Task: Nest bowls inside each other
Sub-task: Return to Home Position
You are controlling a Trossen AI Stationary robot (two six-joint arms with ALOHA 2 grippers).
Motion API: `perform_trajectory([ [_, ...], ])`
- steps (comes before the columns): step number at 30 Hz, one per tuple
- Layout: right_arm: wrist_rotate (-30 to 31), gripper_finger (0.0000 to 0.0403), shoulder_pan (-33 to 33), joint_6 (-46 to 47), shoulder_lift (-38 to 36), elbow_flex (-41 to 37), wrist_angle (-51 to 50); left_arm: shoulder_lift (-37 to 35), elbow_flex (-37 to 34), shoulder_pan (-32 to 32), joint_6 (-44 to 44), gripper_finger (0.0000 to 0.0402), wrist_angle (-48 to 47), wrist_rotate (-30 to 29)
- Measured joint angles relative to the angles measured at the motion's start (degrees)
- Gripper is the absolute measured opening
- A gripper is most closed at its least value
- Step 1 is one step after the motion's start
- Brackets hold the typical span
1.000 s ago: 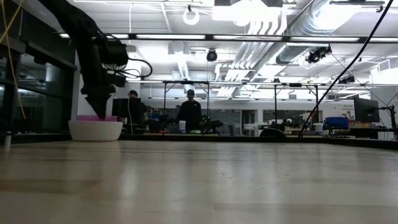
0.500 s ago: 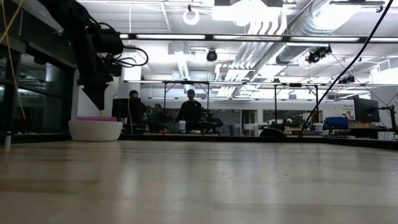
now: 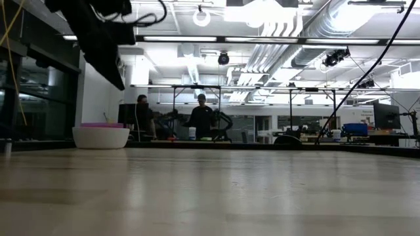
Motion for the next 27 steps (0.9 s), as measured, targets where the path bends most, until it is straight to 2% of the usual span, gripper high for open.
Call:
perform_trajectory([
  [5, 3.09, 0.0136, -2.22, -1.74, 0.06, -2.58, -0.31, -0.15, 0.0, -12.9, -4.9, 0.0054, 2.11, -5.6],
  [9, 3.77, 0.0136, -3.4, -1.77, 0.07, -4.92, 0.98, -0.13, 0.0, -19.93, -7.92, 0.0054, 5.94, -7.31],
  [11, 4.72, 0.0136, -3.75, -2.32, 0.07, -6.53, 2.6, -0.12, 0.0, -22.92, -9.57, 0.0054, 7.72, -8.34],
  [16, 12.55, 0.0136, -3.25, -4.87, 0.07, -9.9, 8.45, -0.13, -0.02, -29.83, -12.67, 0.0054, 9.49, -12.63],
  [19, 13.77, 0.0136, -3.21, -6.13, 0.07, -11.71, 12.1, -0.12, 0.0, -33.51, -14.71, 0.0054, 9.5, -15.38],
  [27, 19.49, 0.0136, -2.14, -6.18, 0.07, -15.05, 12.7, -0.12, -0.02, -41.05, -18.94, 0.0054, 9.45, -20.12],
])
